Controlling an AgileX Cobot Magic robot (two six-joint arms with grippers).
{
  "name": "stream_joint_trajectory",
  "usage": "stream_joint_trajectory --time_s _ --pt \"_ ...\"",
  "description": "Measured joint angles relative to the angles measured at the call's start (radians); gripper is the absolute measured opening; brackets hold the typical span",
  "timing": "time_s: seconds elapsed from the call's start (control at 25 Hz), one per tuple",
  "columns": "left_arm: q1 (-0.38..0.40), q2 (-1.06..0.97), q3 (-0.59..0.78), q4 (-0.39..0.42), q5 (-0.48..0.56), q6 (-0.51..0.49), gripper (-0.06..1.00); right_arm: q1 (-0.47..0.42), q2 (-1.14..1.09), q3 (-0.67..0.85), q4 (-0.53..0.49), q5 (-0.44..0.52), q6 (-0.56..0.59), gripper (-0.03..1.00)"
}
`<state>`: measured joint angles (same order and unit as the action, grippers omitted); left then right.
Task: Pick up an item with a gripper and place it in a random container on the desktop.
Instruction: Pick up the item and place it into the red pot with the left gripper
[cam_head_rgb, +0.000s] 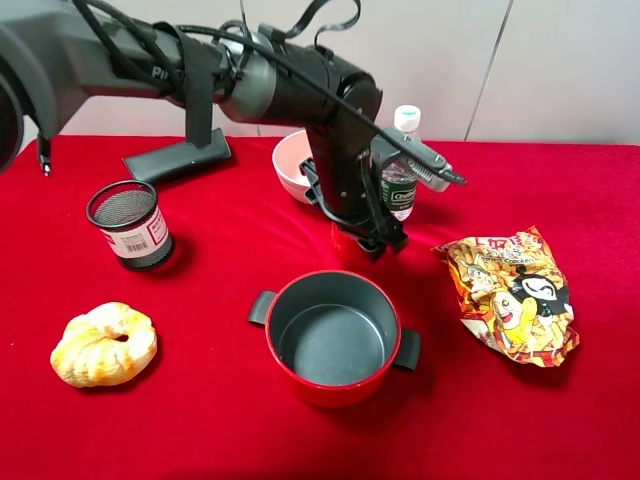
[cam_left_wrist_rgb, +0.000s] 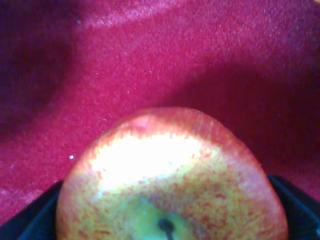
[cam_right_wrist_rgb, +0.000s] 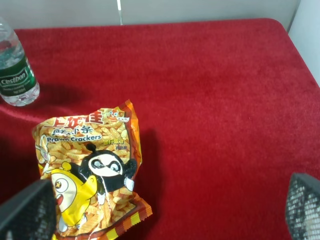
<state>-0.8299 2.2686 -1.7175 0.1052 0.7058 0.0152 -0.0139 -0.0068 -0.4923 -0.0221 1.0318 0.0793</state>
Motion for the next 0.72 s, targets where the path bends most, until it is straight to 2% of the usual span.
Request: stream_joint_trajectory --time_s 0.72 --pt "0.0 -0.118 -0.065 -0.002 0.222 -0.001 0.72 0.0 0.0 0.0 0.0 0.0 0.0 0.69"
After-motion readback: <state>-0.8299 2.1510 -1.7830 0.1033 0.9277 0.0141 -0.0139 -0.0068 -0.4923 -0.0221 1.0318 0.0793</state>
